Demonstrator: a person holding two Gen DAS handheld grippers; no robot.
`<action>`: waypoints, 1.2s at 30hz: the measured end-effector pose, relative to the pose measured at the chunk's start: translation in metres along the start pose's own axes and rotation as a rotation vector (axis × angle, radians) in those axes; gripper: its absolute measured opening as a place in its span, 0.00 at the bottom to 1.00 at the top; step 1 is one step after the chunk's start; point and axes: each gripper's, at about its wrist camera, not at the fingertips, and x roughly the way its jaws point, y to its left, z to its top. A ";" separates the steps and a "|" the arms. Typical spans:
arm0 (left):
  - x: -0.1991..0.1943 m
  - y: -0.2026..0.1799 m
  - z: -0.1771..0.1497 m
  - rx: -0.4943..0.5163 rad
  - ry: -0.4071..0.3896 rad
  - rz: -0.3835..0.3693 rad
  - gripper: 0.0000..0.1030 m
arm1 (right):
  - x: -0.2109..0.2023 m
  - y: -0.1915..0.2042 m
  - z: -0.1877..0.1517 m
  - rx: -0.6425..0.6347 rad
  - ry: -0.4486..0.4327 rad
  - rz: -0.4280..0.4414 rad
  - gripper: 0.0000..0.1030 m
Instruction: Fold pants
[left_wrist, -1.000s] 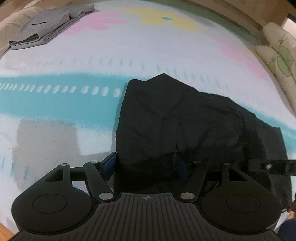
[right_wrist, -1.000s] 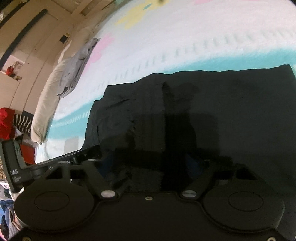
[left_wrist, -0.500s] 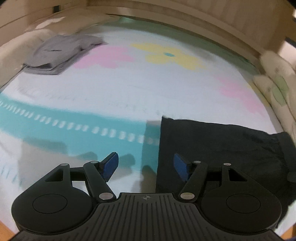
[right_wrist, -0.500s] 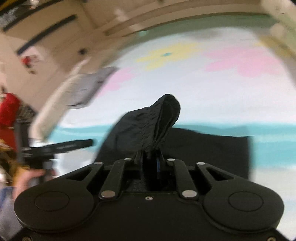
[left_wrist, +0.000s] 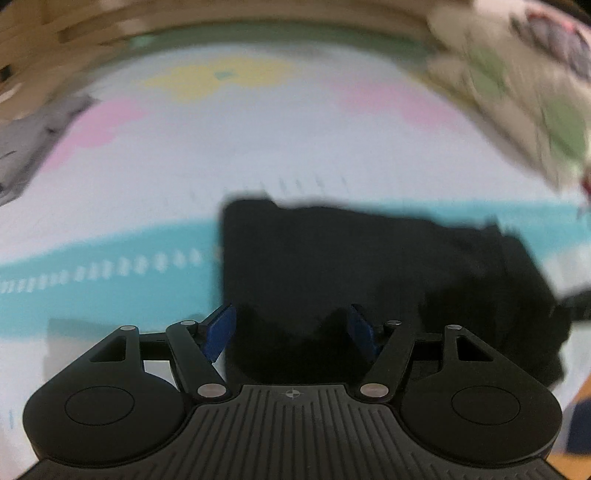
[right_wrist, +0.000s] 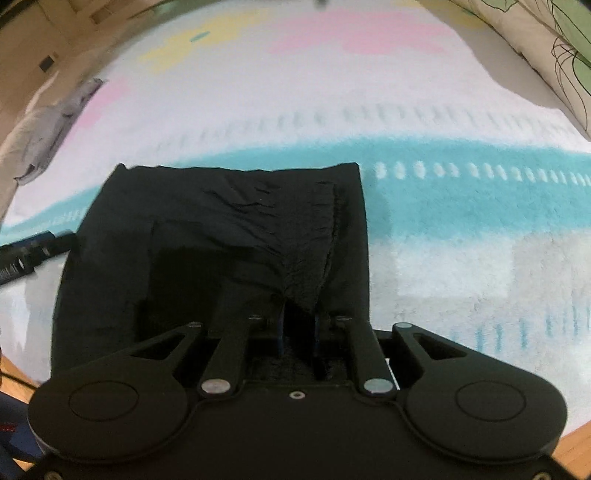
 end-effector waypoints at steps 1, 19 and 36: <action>0.009 -0.003 -0.004 0.024 0.024 0.002 0.64 | 0.000 0.000 0.000 0.002 0.004 -0.002 0.25; 0.003 0.020 0.023 -0.134 -0.126 0.085 0.81 | -0.012 -0.010 0.008 0.107 -0.191 0.055 0.92; 0.061 0.009 0.017 -0.120 0.007 0.089 0.99 | 0.052 0.013 0.022 -0.031 -0.156 -0.054 1.00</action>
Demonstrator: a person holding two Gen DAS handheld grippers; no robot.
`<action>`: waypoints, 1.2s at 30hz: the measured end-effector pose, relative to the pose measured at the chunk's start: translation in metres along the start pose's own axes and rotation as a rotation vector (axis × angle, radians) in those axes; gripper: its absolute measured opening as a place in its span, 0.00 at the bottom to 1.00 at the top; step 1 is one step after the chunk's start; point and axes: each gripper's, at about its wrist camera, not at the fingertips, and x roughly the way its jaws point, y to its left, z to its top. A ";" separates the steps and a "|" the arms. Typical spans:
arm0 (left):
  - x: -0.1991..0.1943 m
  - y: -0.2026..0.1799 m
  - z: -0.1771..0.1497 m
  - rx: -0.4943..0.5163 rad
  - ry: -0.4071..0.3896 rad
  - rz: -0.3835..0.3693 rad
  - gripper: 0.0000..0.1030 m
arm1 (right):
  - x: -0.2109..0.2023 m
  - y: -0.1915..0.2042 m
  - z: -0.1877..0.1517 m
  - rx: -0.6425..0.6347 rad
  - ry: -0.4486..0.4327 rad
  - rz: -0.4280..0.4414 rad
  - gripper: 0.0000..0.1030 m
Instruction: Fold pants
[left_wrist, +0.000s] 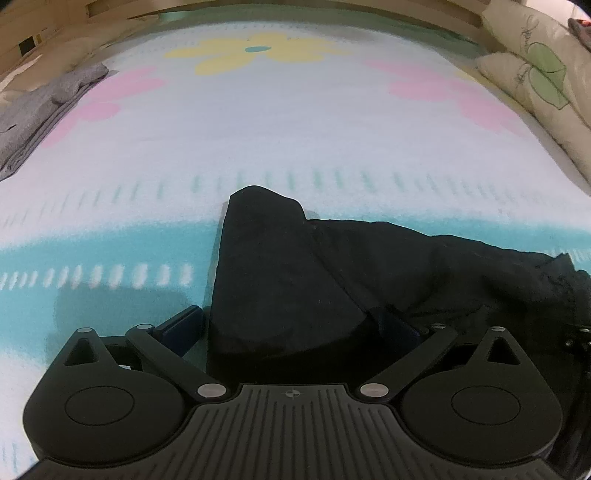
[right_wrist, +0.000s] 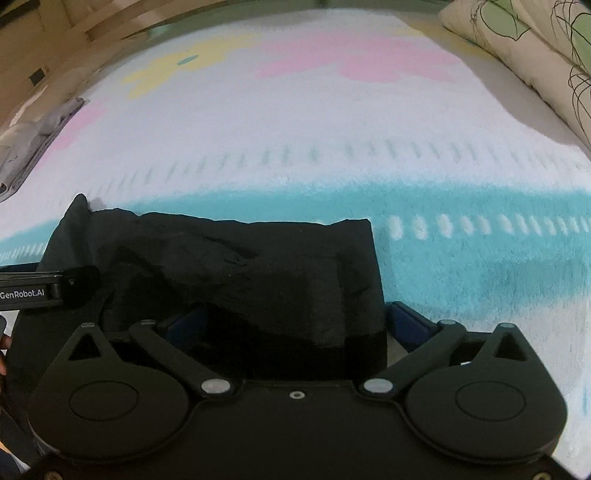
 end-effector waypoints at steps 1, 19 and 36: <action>-0.002 0.001 -0.002 0.007 0.001 -0.009 0.99 | -0.001 0.000 -0.001 -0.003 -0.007 0.004 1.00; -0.051 0.040 -0.043 -0.029 0.018 -0.212 0.99 | -0.030 -0.023 -0.029 -0.012 0.133 0.189 1.00; -0.020 0.013 -0.032 0.041 0.009 -0.139 0.99 | -0.019 -0.042 -0.022 0.140 0.056 0.313 1.00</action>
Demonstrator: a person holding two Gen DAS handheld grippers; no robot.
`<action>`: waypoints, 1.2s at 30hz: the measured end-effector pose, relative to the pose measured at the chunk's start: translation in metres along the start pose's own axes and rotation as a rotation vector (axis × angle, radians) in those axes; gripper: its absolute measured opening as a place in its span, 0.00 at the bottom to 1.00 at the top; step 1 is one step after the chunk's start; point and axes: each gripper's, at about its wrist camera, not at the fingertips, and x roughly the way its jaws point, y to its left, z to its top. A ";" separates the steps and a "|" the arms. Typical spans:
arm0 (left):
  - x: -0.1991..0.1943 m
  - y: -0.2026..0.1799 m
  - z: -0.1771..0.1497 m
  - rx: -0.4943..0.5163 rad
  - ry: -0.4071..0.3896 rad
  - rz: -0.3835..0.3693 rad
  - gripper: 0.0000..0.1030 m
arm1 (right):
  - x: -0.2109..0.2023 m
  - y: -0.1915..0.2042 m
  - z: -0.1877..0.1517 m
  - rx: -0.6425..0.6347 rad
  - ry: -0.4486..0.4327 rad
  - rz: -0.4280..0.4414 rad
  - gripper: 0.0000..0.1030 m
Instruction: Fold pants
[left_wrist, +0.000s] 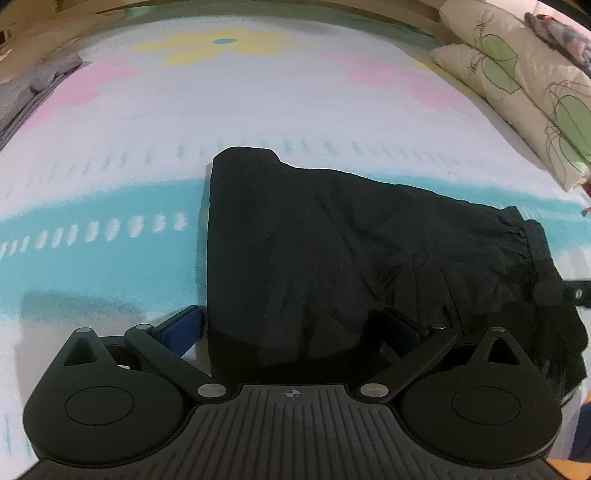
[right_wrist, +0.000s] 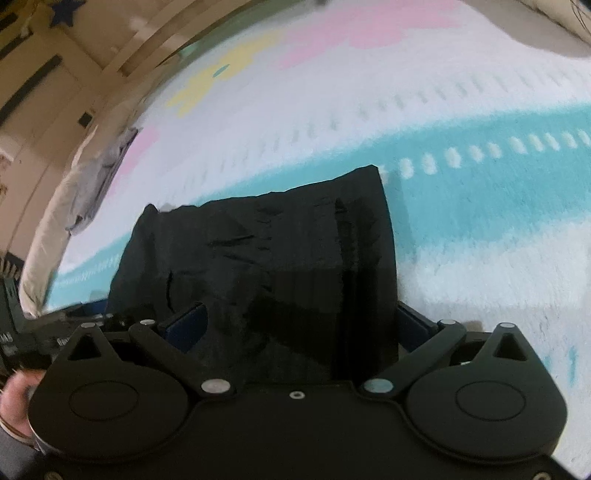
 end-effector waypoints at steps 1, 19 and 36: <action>0.000 0.000 -0.001 -0.004 -0.003 0.002 0.99 | 0.001 0.003 -0.001 -0.020 -0.001 -0.012 1.00; -0.003 0.002 0.000 -0.003 0.009 0.027 0.93 | -0.004 0.017 -0.002 -0.176 0.027 -0.115 0.59; -0.063 -0.027 0.025 0.115 -0.234 0.110 0.18 | -0.044 0.051 0.013 -0.161 -0.125 -0.033 0.23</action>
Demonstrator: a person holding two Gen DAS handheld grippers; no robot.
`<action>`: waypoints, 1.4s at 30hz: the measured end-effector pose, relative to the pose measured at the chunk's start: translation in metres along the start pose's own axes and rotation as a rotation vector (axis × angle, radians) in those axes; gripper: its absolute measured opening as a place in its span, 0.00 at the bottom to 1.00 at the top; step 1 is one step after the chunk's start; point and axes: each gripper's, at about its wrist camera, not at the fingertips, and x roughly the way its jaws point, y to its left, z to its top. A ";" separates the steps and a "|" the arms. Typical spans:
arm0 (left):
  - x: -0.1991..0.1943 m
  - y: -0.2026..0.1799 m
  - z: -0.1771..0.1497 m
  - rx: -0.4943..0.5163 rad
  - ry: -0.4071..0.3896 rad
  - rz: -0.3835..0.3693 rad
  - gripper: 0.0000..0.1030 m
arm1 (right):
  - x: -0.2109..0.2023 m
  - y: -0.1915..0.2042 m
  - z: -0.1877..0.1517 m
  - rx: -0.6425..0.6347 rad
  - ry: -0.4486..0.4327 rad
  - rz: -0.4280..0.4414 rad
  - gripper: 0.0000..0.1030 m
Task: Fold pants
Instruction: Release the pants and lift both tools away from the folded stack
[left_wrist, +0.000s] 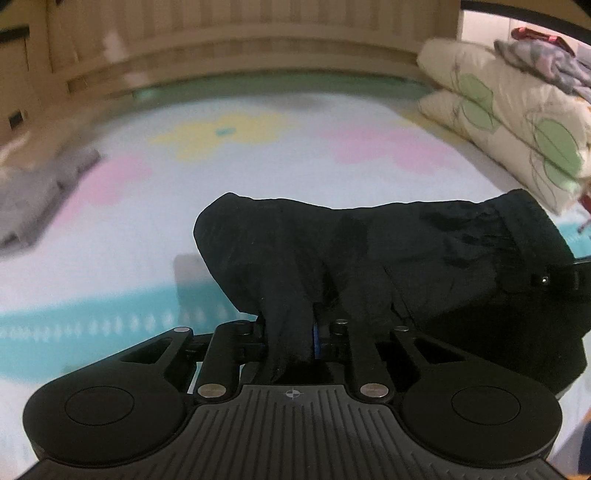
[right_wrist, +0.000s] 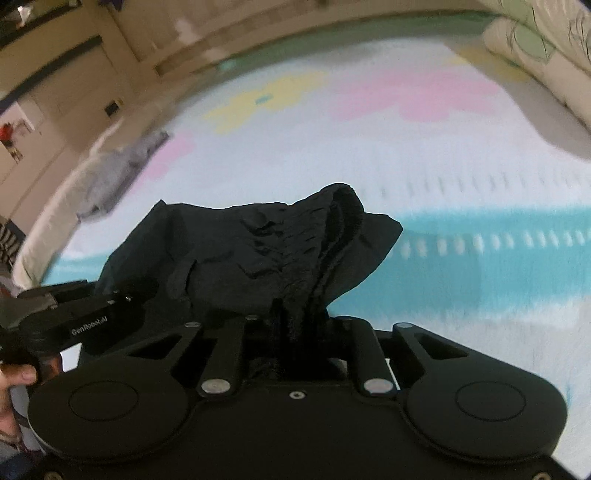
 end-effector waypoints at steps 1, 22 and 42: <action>0.002 0.001 0.009 0.008 -0.012 0.012 0.18 | -0.001 0.003 0.008 -0.009 -0.013 0.000 0.23; 0.158 0.054 0.054 -0.046 0.103 0.199 0.77 | 0.151 -0.013 0.129 -0.046 0.030 -0.117 0.56; 0.070 0.067 0.059 -0.212 0.035 0.190 0.91 | 0.121 -0.032 0.092 0.052 -0.021 -0.163 1.00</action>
